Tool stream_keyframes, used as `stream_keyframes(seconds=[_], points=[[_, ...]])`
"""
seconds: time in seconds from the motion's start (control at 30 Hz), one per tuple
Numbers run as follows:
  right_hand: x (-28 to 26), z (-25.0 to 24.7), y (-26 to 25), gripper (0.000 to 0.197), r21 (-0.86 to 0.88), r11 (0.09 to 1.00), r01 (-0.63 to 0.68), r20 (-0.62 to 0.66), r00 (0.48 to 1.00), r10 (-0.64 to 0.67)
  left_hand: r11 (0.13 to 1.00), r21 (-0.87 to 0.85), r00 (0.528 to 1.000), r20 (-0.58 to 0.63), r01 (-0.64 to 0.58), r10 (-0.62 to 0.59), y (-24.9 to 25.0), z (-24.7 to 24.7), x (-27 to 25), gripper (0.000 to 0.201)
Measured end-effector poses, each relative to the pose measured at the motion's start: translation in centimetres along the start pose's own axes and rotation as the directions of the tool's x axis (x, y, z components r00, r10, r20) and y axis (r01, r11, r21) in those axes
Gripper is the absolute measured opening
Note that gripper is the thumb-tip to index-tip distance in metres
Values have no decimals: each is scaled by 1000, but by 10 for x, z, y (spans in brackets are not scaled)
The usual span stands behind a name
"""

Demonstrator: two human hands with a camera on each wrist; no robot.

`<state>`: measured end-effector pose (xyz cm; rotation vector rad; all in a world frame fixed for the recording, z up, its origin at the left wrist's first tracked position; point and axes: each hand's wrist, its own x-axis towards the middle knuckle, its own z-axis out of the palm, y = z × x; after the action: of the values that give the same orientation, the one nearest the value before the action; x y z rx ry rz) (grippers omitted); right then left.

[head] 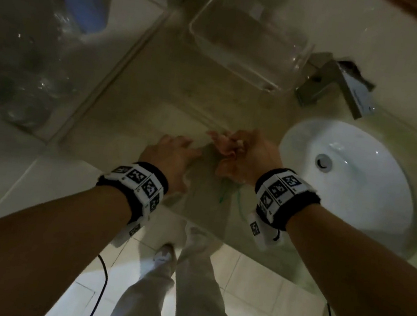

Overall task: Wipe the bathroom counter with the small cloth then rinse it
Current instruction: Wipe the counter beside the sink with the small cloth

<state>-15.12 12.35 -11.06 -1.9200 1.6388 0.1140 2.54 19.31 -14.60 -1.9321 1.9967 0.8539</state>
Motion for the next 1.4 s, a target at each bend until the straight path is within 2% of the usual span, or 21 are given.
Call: stream_keyframes(seconds=[0.1,0.27,0.4,0.5,0.57,0.67,0.7,0.77,0.83,0.9,0.97,1.03,1.07,1.17,1.27,1.4], points=[[3,20,-2,20,-33,999,-17,26,999,18,999,41,999,-51,-9,11,-4,10,-3,92],[6,36,2,32,-44,999,26,1,1000,-26,1000,9,994,-110,-10,11,-5,15,-4,90],[10,39,0,40,-161,987,24,0,1000,-25,1000,-28,996,-84,5,-8,-7,16,-1,95],[-1,46,-9,25,-114,987,116,19,993,-114,999,-32,998,-57,7,-9,-6,12,-4,89],[-12,59,-11,23,-89,974,206,8,978,-206,999,-38,997,-72,-1,-2,-4,9,-6,73],[-35,83,-11,19,-100,949,298,81,953,-291,998,-67,999,-51,10,-14,-3,7,-5,59],[-42,91,-9,21,-83,937,338,76,940,-332,998,-64,999,-46,9,-12,-5,8,-3,58],[-54,99,-5,38,-69,901,428,68,903,-424,999,-46,998,-58,-11,8,-8,11,0,57],[-59,103,-1,51,-92,879,468,75,884,-462,999,-28,998,-64,-19,17,-10,13,2,57],[-57,100,-1,49,-112,879,463,92,886,-454,1000,-11,998,-66,-21,20,-10,13,2,58],[-52,93,-1,34,-117,885,450,98,892,-441,1000,-7,998,-54,-16,15,-9,12,0,61],[-40,79,1,19,-138,912,387,128,920,-371,1000,-28,1000,-31,0,-1,-7,10,-2,70],[-31,70,3,17,-121,930,346,100,937,-336,1000,-28,1000,-27,6,-6,-7,9,-2,75],[1,44,18,15,-137,963,231,-18,972,-236,1000,21,1000,19,10,-11,-7,8,0,92],[22,26,28,23,-191,976,101,-32,994,-109,1000,6,999,45,19,-19,-7,7,3,97],[24,22,31,23,-205,977,67,-76,994,-84,1000,-1,999,43,10,-10,-7,8,2,99]])
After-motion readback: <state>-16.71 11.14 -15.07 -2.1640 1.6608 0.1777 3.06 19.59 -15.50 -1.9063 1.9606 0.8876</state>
